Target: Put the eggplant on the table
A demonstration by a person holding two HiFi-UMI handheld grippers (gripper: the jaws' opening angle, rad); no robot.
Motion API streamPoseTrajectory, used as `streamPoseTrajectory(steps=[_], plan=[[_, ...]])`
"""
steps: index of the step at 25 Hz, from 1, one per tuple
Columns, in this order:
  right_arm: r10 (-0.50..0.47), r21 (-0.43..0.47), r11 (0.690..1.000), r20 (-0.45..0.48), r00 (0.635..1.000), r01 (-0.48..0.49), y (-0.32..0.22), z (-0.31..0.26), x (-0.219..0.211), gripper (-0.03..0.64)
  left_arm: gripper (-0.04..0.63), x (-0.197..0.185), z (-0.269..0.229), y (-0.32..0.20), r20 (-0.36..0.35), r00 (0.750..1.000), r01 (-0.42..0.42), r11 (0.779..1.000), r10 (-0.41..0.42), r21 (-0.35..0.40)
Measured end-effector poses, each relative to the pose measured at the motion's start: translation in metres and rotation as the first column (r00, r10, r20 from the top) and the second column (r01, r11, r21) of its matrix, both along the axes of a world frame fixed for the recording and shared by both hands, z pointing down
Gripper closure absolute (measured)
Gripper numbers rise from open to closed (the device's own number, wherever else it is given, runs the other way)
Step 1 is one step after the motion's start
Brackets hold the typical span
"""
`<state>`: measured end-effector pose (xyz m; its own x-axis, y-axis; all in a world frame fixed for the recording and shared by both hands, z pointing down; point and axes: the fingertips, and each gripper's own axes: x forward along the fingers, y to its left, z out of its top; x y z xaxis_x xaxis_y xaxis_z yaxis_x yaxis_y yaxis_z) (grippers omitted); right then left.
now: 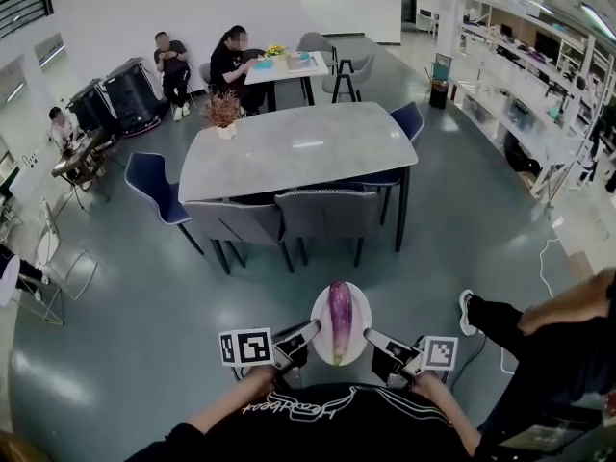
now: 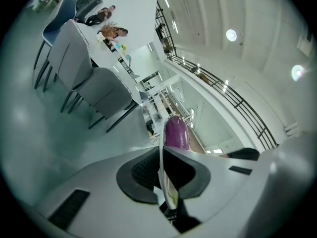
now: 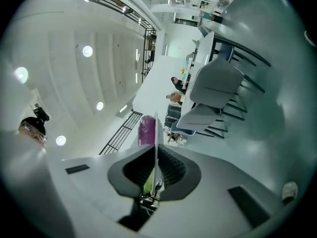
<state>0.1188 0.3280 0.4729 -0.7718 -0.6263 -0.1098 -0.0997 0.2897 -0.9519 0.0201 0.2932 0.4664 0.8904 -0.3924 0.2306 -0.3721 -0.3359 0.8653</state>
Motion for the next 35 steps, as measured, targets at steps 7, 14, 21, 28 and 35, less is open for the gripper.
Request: streamPoseTrajectory(steps=[7, 14, 21, 28, 35], plan=[[-0.024, 0.006, 1.0, 0.02, 1.0, 0.024, -0.012, 0.003, -0.005, 0.598, 0.566, -0.005, 0.003, -0.011, 0.018, 1.0, 0.025, 1.0, -0.025, -0.008], [-0.007, -0.007, 1.0, -0.007, 1.0, 0.007, -0.038, 0.008, 0.002, 0.598, 0.568, 0.002, 0.012, -0.04, 0.003, 1.0, -0.007, 1.0, 0.007, -0.025], [0.037, -0.008, 0.999, -0.021, 0.999, -0.037, -0.115, 0.006, 0.014, 0.598, 0.568, 0.016, 0.012, -0.12, -0.027, 0.998, -0.05, 0.998, 0.049, -0.024], [0.04, -0.041, 0.998, -0.001, 0.999, -0.04, -0.23, 0.013, -0.003, 0.598, 0.566, -0.002, 0.014, -0.234, -0.009, 0.999, -0.039, 0.998, 0.039, -0.044], [0.035, -0.048, 0.998, -0.009, 0.999, -0.036, -0.342, 0.003, -0.024, 0.598, 0.568, -0.024, 0.007, -0.343, 0.003, 1.0, -0.009, 0.998, 0.009, -0.06]])
